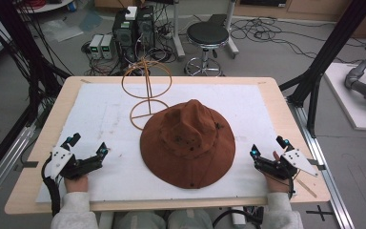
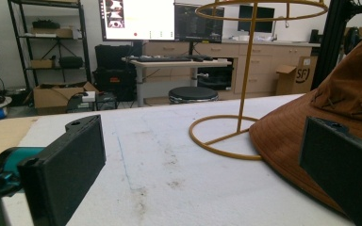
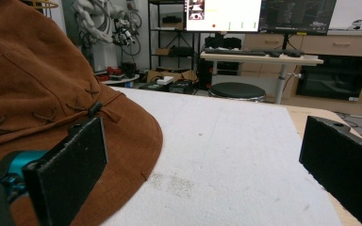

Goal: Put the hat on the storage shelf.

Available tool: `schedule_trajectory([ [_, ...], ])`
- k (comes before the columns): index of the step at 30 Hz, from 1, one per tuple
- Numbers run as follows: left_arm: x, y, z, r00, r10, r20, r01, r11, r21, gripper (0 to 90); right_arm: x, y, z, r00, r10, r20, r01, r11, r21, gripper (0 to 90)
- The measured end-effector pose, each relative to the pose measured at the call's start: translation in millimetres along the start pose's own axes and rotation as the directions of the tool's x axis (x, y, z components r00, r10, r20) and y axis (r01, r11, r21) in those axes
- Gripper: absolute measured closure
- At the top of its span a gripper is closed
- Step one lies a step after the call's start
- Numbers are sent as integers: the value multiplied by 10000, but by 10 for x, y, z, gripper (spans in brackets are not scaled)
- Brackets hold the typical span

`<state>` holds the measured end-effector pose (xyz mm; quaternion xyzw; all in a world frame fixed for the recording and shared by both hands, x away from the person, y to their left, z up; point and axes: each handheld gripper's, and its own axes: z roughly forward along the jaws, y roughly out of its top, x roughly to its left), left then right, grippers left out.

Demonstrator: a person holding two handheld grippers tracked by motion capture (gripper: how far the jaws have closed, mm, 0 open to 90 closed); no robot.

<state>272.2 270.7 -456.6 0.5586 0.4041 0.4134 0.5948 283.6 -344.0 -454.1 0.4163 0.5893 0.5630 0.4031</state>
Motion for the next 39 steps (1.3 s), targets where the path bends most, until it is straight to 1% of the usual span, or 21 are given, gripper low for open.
schedule_trajectory([
  [2,0,0,0,10000,-6,1,6,10000,-1,18,3,1,1,9999,92,-50,-92,9999,57,12],
  [6,0,0,0,10000,-7,-2,7,10000,9,18,-7,3,8,9998,-2,-184,3,10000,50,12],
  [9,1,1,0,10000,10,12,-10,10000,13,18,-10,3,6,9996,84,-268,-82,9999,60,12],
  [11,0,1,0,10000,-4,2,4,10000,13,18,-11,3,4,9997,99,-243,-98,9999,38,11],
  [15,1,1,1,10000,-13,5,13,10000,25,18,-14,11,17,9992,139,-363,-133,9998,177,12],
  [16,1,1,0,10000,-11,6,11,10000,27,18,-17,14,25,9991,71,-413,-62,9998,209,12],
  [17,2,1,1,10000,-13,12,13,10000,18,18,-8,19,32,9978,136,-646,-114,9993,351,12],
  [18,2,1,1,10000,-15,6,15,10000,26,18,-8,19,32,9978,136,-646,-114,9993,351,12],
  [19,2,1,1,10000,-17,8,17,10000,29,18,-3,21,33,9968,208,-769,-178,9991,391,12],
  [20,2,1,2,10000,-19,16,19,10000,15,18,17,27,45,9947,187,-1008,-136,9986,519,12],
  [23,2,1,2,10000,-16,11,16,10000,22,18,56,43,55,9924,160,-1221,-95,9985,537,12],
  [25,1,1,2,10000,-13,7,13,10000,27,18,86,68,66,9904,21,-1381,47,9988,490,12],
  [28,1,1,1,10000,-11,8,11,10000,29,18,120,100,75,9889,-25,-1487,87,9991,408,12],
  [29,1,1,2,10000,-11,8,10,10000,30,18,160,143,86,9862,-28,-1654,97,9991,407,12],
  [32,2,1,1,10000,-17,12,17,10000,22,18,187,178,98,9845,-147,-1750,207,9993,323,12],
  [38,2,1,1,10000,-17,10,17,10000,26,18,297,264,151,9770,-424,-2090,470,9988,170,12],
  [39,2,1,2,10000,-19,17,19,10000,17,18,315,274,153,9768,-401,-2104,448,9988,176,12],
])
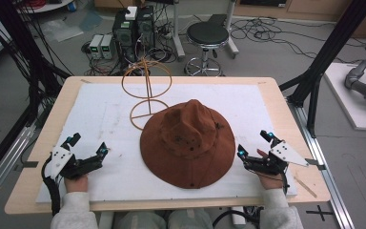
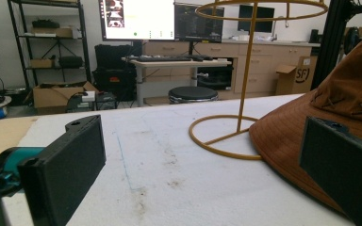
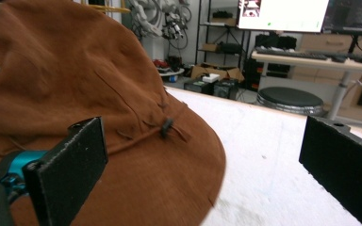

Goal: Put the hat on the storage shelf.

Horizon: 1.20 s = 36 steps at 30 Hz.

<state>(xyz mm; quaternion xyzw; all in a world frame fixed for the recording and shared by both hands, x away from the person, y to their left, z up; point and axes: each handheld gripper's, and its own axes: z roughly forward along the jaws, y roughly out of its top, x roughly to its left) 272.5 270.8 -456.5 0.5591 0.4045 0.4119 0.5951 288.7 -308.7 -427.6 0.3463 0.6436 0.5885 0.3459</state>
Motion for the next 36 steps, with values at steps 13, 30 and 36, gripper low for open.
schedule_trajectory([
  [13,2,-1,2,10000,-52,0,52,10000,-25,18,230,144,180,9963,-236,-829,225,9997,-138,12],
  [30,7,1,0,10000,-53,24,53,10000,20,18,493,261,403,9862,84,-1654,-119,9997,-202,12],
  [36,8,1,0,10000,-55,33,55,10000,22,18,609,280,487,9818,101,-1897,-123,9999,-107,12],
])
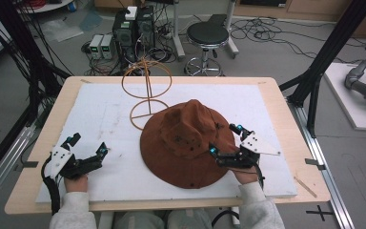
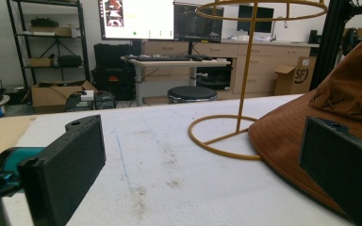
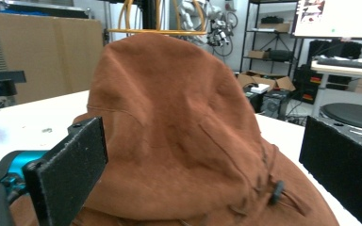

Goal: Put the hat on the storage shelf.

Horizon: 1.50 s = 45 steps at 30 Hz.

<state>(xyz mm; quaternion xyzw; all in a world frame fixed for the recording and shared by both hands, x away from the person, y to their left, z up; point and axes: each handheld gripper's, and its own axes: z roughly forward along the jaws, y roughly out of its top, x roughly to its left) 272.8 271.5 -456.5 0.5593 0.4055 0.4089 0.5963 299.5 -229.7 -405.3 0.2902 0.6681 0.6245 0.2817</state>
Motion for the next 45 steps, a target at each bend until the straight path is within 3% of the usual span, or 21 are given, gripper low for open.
schedule_trajectory([
  [13,-4,-1,3,10000,-5,17,5,10000,-28,18,178,37,184,9997,-3,-243,5,10000,71,19],
  [27,-4,-1,1,10000,35,43,-35,10000,-18,18,369,35,402,9966,127,-817,-105,9996,275,20],
  [32,-5,0,0,10000,48,47,-47,10000,-20,18,413,38,442,9960,23,-893,3,9996,287,57],
  [38,-6,0,0,10000,71,62,-71,10000,-25,18,434,23,504,9959,231,-873,-179,9981,594,74],
  [45,-5,-1,-1,10000,64,77,-64,10000,-33,18,456,14,553,9953,120,-957,-47,9971,761,189],
])
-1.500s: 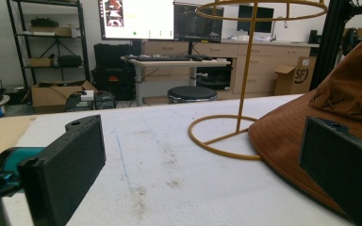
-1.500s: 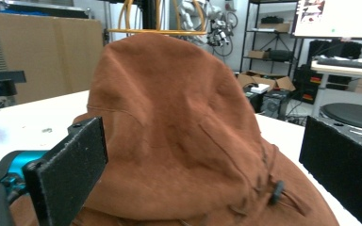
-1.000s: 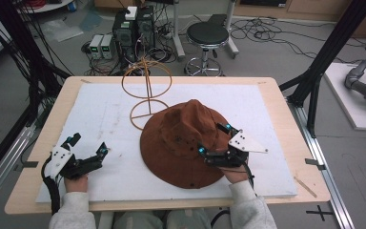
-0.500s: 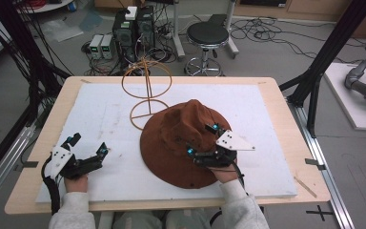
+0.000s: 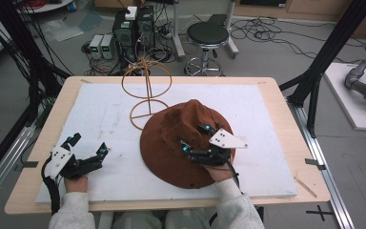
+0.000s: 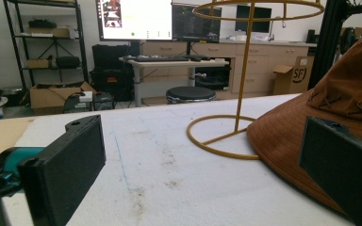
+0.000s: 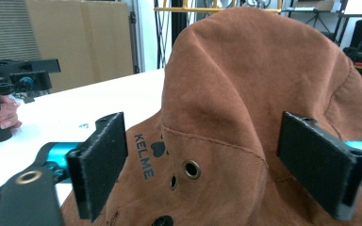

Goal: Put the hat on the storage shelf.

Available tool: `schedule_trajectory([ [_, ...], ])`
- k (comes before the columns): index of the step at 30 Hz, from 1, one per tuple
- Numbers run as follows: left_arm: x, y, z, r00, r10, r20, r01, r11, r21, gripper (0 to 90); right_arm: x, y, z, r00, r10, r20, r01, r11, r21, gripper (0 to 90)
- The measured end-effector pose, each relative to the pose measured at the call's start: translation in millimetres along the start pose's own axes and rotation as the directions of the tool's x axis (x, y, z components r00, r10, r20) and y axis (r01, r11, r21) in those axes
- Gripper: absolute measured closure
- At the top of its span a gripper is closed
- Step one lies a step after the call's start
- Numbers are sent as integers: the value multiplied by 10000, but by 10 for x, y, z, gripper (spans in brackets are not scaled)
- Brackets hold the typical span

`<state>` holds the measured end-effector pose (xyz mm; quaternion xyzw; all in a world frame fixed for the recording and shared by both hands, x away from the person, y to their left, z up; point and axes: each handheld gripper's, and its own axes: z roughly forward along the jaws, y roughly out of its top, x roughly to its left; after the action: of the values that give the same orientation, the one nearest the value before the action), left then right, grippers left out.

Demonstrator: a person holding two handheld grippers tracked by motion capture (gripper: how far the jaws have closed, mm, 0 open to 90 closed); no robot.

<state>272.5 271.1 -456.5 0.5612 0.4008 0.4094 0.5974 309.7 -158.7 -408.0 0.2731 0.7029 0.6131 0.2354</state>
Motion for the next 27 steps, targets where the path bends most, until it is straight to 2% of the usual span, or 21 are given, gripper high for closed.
schedule_trajectory([
  [12,0,0,0,10000,9,13,-9,10000,-8,18,-30,7,-8,9992,164,372,-163,9999,-27,385],
  [18,1,-1,0,10000,7,25,-7,10000,-17,18,-11,11,-8,9990,-126,418,126,9999,-6,570],
  [21,0,-1,0,10000,6,23,-6,10000,-19,18,-9,16,-12,9992,-167,376,170,9998,-88,707],
  [23,0,0,0,10000,0,26,0,10000,-16,18,0,22,-16,9990,-391,237,393,9992,-104,825],
  [27,1,0,-1,10000,0,32,0,10000,-12,18,8,22,-23,9981,-566,228,570,9983,-156,868],
])
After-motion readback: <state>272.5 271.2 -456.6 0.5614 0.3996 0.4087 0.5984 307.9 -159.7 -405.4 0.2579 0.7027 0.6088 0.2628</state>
